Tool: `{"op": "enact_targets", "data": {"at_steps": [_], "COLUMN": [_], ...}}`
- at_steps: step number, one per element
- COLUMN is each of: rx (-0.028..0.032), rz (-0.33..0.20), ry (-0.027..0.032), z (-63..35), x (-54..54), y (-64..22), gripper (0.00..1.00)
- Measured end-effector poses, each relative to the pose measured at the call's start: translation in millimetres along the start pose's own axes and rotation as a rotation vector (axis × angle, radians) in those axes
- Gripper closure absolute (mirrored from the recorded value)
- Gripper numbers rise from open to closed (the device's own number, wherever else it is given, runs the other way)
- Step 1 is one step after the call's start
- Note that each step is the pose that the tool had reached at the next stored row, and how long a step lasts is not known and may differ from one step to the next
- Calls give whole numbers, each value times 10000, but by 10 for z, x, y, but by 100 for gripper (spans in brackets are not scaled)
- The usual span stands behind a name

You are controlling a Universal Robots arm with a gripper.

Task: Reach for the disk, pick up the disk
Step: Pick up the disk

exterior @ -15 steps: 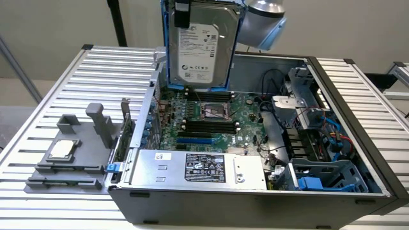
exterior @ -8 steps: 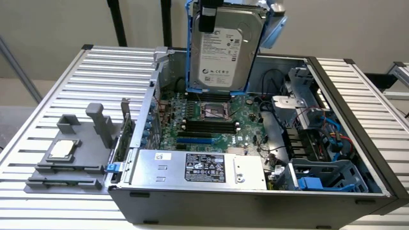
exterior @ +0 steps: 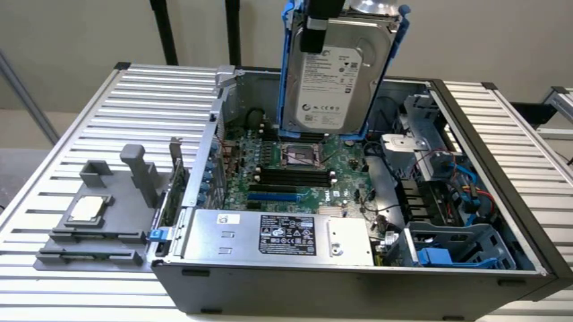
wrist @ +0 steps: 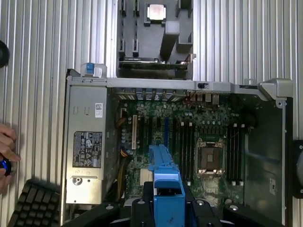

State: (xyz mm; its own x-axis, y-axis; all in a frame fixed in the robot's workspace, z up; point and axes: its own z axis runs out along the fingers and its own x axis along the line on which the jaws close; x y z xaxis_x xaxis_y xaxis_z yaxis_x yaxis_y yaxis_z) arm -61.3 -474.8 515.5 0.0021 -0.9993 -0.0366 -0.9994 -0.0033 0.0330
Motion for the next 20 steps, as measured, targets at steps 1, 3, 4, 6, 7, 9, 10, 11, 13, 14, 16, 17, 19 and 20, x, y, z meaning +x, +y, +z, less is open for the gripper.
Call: {"op": "enact_targets", "data": {"at_steps": [1,3,4,6,7,9,10,11,13,14,16,17,19,20], "rx": [2,8,10,15,18,23,26,29,34,36,42,44,49,52], "rz": [0,-1,-1,-2,-2,-3,-4,-4,-4,-5,-6,-6,-7,-7], "ry": [-8,-22,-31,-44,-53,-68,-76,-84,-100,-107,-124,-131,-148,-157], "z": [-1,-4,-6,-9,-10,-13,-15,-16,-19,-21,-23,-26,-28,-30], "x": [20,59,78,117,137,177,197,216,255,274,314,333,372,391], "y": [-23,-68,-91,-136,-160,-207,-230,-253,-300,-324,-374,-398,-447,-472], "gripper": [67,67,67,67,67,67,67,67,67,67,67,67,67,67]}}
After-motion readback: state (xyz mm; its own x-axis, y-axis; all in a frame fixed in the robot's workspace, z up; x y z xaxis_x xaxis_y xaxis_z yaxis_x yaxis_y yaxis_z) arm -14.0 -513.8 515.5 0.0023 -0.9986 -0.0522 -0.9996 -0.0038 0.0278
